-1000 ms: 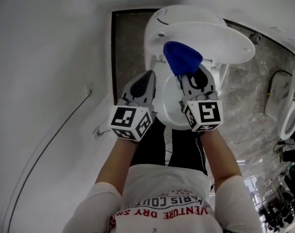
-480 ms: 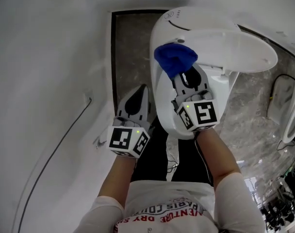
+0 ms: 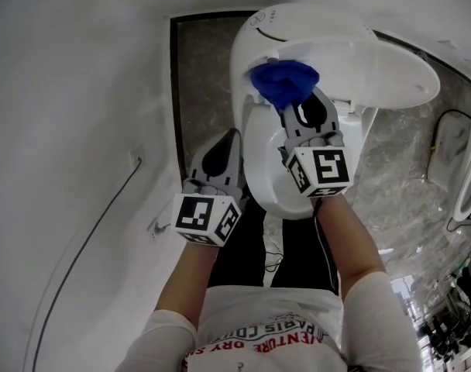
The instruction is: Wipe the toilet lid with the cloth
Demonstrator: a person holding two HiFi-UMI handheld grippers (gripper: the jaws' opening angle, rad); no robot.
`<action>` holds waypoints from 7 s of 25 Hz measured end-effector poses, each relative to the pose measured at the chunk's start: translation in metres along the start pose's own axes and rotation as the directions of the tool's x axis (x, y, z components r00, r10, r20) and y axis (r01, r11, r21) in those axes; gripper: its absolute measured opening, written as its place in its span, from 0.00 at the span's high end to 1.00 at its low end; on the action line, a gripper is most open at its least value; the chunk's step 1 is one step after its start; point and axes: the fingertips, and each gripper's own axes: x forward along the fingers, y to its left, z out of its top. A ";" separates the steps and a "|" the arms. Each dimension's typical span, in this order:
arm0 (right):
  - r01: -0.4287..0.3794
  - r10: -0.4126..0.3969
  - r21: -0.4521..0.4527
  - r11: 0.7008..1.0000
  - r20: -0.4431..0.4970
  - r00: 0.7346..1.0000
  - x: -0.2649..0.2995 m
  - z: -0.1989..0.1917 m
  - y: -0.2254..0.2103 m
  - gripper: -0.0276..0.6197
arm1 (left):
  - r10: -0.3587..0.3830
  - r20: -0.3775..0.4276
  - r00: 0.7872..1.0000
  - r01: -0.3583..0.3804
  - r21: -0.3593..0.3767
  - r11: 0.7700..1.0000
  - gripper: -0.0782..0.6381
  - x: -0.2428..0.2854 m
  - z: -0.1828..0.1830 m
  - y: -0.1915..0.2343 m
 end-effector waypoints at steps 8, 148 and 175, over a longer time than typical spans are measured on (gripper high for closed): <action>0.055 -0.055 0.009 0.998 -0.011 0.998 -0.016 -0.002 -0.049 0.81 | -0.036 -0.035 0.999 0.037 0.022 0.999 0.88 0.023 -0.007 -0.033; 0.307 -0.311 -0.061 0.950 -0.290 0.905 -0.169 -0.081 -0.254 0.81 | -0.044 -0.191 0.981 0.056 0.057 0.997 0.88 0.073 -0.092 -0.178; 0.169 -0.159 -0.086 0.982 0.119 0.980 -0.158 0.319 -0.097 0.81 | 0.000 0.224 0.975 -0.045 0.195 0.980 0.88 0.000 0.270 -0.171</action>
